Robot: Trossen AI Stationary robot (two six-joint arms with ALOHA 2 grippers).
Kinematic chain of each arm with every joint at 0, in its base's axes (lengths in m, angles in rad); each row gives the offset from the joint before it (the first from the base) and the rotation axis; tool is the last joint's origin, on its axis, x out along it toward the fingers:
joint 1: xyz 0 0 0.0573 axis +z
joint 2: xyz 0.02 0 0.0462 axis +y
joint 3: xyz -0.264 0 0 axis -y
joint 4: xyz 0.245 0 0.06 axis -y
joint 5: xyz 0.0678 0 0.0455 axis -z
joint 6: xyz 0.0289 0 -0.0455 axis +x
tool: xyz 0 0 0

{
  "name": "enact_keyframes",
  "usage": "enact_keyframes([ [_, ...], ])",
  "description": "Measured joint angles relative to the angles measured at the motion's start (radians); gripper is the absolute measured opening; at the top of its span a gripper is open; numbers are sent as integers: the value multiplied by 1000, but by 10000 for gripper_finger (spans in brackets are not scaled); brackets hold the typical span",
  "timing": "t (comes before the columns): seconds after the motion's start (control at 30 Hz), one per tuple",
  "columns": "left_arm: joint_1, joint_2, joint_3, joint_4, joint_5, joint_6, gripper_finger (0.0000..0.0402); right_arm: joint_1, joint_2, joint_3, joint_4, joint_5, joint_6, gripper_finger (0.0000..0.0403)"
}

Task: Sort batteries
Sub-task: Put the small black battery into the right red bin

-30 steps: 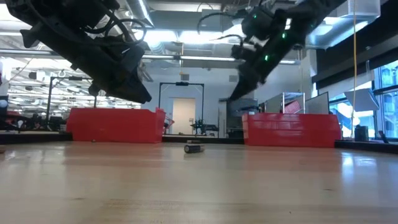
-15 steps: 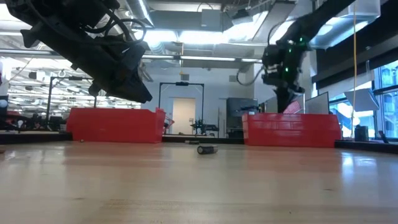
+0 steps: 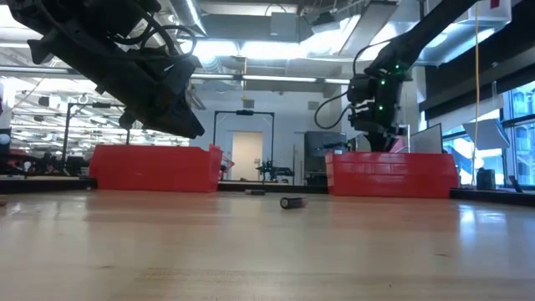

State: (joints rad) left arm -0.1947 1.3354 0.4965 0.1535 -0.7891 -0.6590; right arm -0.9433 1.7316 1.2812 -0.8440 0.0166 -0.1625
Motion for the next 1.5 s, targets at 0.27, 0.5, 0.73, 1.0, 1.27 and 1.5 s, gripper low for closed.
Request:
enact_keyframes([
  [0.27,0,0,0,-4,0,14,95,22,-101,86,-115,55,16,164],
  [0.5,0,21,0,20,-2,116,95,226,-322,-19,122,-39,-14,143],
  [0.73,13,154,0,201,-8,257,95,568,-386,-463,824,-195,-7,125],
  [1.0,154,318,0,441,243,438,140,731,-146,-639,1344,-131,132,164],
  [1.27,330,448,0,529,516,599,207,755,-67,-616,1350,-223,181,214],
  [1.5,406,499,1,566,655,690,193,754,-67,-616,1350,-238,184,207],
])
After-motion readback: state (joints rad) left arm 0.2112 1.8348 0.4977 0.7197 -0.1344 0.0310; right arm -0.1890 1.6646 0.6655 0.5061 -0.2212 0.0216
